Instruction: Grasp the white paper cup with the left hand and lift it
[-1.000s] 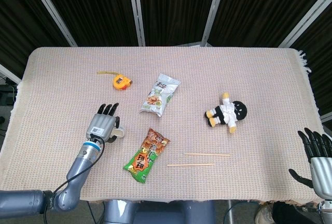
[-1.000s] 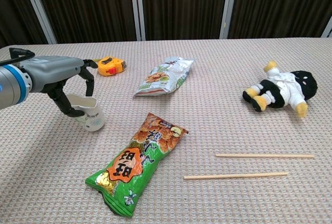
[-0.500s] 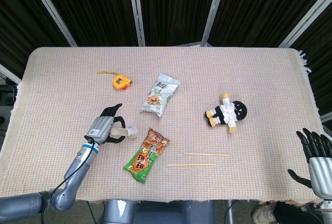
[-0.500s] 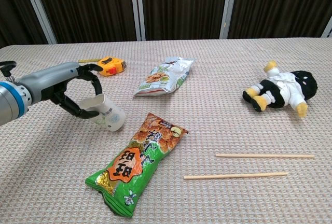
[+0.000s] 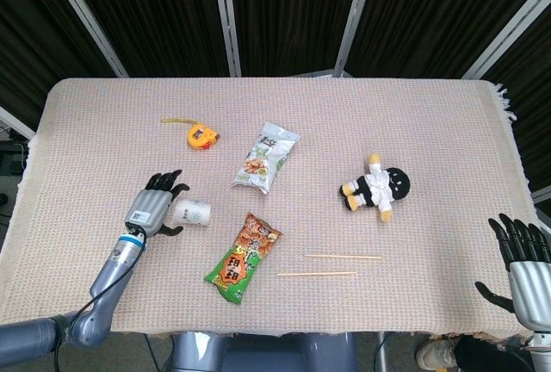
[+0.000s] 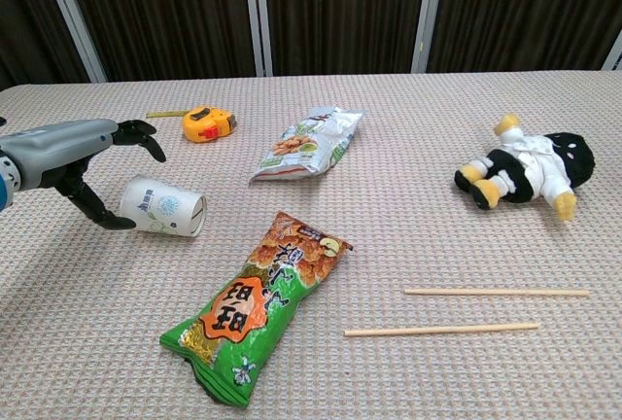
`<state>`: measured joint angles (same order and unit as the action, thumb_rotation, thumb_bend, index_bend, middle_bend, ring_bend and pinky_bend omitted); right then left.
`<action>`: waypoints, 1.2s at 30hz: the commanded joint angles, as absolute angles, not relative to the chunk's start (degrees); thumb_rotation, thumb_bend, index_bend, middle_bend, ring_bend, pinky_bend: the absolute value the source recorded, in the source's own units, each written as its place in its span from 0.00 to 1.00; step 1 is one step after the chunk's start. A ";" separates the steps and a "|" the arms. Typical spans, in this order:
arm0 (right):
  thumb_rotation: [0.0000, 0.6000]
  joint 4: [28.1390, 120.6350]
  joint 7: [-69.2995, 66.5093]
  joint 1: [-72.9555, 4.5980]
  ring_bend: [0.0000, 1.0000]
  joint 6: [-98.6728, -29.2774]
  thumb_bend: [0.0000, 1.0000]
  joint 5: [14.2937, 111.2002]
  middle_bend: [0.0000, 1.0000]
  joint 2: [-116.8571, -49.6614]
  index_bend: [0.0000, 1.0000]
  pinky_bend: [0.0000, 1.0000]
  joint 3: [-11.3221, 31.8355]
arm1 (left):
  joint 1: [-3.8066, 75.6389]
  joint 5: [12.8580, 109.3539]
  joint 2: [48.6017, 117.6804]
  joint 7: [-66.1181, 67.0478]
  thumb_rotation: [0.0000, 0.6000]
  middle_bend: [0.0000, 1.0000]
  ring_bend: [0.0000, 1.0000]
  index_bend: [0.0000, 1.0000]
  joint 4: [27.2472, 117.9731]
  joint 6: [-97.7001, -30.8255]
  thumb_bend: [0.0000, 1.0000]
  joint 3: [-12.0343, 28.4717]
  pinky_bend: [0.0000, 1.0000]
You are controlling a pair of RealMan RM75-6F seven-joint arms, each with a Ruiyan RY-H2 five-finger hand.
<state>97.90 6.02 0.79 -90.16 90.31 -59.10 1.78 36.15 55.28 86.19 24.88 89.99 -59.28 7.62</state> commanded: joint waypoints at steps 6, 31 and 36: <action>1.00 98.32 6.10 1.11 0.00 -91.02 0.06 91.34 0.00 -58.85 0.00 0.00 1.51 | 38.45 53.63 89.73 36.07 1.00 0.00 0.00 0.22 89.44 -62.85 0.11 6.74 0.00; 1.00 97.94 5.27 0.99 0.00 -90.69 0.06 91.53 0.00 -58.68 0.00 0.00 1.41 | 39.34 54.67 98.68 36.99 1.00 0.00 0.00 0.52 86.43 -68.56 0.12 9.25 0.00; 1.00 97.95 5.65 0.90 0.00 -90.39 0.06 91.52 0.00 -58.83 0.00 0.00 1.31 | 37.09 57.68 97.93 23.82 1.00 0.00 0.00 0.49 88.75 -67.46 0.12 11.06 0.00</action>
